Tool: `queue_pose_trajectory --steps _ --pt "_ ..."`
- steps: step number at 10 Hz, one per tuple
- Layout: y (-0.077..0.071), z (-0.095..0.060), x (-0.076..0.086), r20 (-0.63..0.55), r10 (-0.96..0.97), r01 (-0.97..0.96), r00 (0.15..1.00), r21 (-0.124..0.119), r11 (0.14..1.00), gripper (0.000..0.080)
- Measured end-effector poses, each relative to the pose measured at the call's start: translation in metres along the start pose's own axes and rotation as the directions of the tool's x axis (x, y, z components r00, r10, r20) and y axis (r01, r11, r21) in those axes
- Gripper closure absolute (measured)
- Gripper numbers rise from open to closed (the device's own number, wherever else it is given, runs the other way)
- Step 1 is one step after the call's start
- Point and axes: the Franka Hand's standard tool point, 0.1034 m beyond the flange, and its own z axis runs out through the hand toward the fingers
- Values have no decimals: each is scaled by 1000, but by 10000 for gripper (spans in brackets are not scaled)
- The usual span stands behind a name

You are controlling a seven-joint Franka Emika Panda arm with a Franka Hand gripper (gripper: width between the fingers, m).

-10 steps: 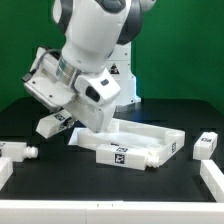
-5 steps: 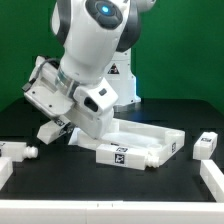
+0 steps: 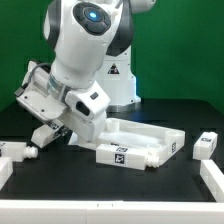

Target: Assemble desk

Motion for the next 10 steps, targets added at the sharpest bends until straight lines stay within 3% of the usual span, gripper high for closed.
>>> queue_pose_trajectory --steps 2,3,4,5,7,9,10 --pt "0 0 0 0 0 0 1000 0 1000 513" --pt "0 -2 -1 4 -1 1 1000 3 1000 414" --pt "-2 -16 -3 26 3 -3 1000 7 1000 276" --pt "-5 -33 -5 55 13 -13 998 8 1000 190" --pt "-5 -64 -7 104 39 -40 994 6 999 157" --pt "20 -87 -10 129 74 -72 989 -23 997 152" --pt "31 -98 -22 146 78 -73 986 -39 997 151"
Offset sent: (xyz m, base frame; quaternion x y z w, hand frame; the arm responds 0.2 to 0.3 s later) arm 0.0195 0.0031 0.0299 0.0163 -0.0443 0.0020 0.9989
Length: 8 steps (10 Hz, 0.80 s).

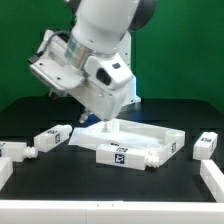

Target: Assemble desk

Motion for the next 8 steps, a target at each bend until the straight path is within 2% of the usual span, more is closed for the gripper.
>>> queue_pose_trajectory --steps 1,4,6,7,8 --pt "1 -1 -8 8 -39 39 999 -10 999 151" --pt "2 0 -6 3 174 -174 985 -8 985 151" --pt "10 2 -5 -55 405 -406 913 -8 914 151" --pt "16 2 -6 -99 523 -524 847 15 851 151" --pt "24 -1 -10 -126 645 -645 754 51 763 151"
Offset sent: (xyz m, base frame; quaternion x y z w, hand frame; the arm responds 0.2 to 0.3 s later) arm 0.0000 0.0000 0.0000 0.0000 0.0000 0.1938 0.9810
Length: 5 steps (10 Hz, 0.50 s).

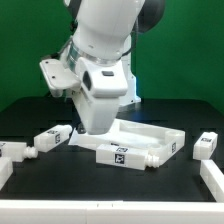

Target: Assemble desk

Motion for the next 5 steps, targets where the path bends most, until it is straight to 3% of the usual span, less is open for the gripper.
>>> queue_pose_trajectory --steps 3,5 --pt "16 -18 3 -41 327 -324 944 68 944 151" --pt "17 -17 4 -34 426 -423 904 69 903 151"
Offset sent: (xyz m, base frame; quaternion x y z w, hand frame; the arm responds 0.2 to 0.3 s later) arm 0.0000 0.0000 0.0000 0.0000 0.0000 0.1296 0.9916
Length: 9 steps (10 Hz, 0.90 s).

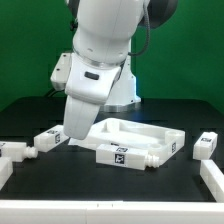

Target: Assemble desk

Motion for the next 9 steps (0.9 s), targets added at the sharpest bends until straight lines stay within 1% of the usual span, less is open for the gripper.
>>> queue_pose_trajectory --steps 2,3,4,5,6,7,8,9 --pt "0 0 1 0 98 -98 995 0 995 151" --pt "1 1 2 -6 157 -157 988 -5 988 151" --pt "4 5 5 -45 271 -273 961 -36 961 151" --pt "4 4 12 -85 377 -382 923 -65 922 151" --pt "4 1 19 -128 478 -490 869 -85 868 151" --pt "3 2 24 -183 568 -587 803 -73 806 151" --pt "2 6 28 -210 629 -647 749 -23 762 151" --pt "1 5 30 -214 685 -701 696 -2 713 151"
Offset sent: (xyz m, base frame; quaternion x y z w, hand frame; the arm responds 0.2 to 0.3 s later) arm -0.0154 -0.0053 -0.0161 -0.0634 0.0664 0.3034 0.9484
